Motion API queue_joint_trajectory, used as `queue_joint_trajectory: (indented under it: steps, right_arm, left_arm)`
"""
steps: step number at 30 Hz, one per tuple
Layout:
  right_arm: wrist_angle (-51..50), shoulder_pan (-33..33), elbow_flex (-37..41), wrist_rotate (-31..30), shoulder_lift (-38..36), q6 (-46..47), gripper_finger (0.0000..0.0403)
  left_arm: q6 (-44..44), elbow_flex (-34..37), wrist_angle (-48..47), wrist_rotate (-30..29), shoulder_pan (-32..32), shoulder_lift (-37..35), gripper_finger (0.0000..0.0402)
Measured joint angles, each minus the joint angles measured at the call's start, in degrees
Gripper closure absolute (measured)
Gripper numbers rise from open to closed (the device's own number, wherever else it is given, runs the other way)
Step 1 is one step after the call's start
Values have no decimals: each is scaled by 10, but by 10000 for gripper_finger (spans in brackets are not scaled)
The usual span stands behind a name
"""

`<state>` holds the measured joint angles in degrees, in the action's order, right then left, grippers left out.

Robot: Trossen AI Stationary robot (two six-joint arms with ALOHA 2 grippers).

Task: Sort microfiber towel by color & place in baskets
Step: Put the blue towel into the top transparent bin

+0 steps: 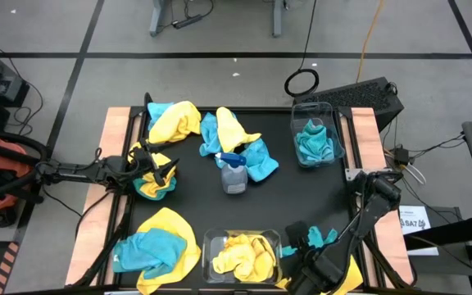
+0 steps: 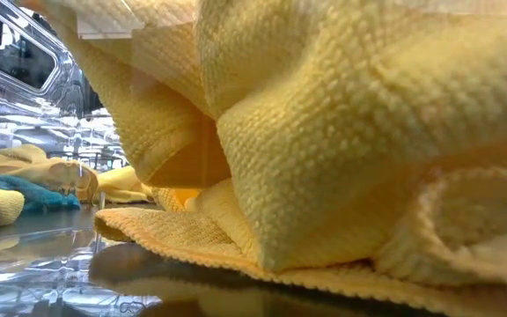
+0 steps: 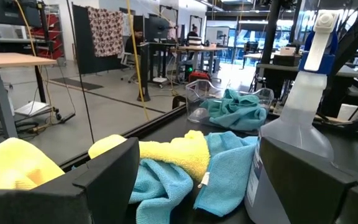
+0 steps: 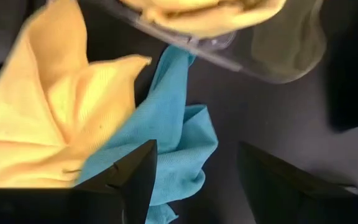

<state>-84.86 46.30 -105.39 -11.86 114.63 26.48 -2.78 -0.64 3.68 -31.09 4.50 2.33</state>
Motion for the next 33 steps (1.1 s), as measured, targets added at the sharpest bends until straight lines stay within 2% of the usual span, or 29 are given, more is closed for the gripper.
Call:
queue_joint_trajectory:
  steps: [4, 13, 17, 26, 33]
  right_arm:
    - [66, -1, 82, 1, -47, -8, 193]
    - [300, -2, 295, 2, -237, 14, 193]
    - [361, -2, 377, 15, -295, 14, 193]
    - [458, 0, 505, 103, -320, 14, 193]
    - [531, 20, 570, 107, -320, 29, 193]
  left_arm:
    - [-14, 0, 0, 0, 0, 0, 63]
    - [-14, 0, 0, -8, 0, 0, 63]
    - [-14, 0, 1, -16, 0, 0, 63]
    - [-15, 0, 0, -59, 0, 0, 63]
    - [-22, 0, -1, -80, 0, 0, 63]
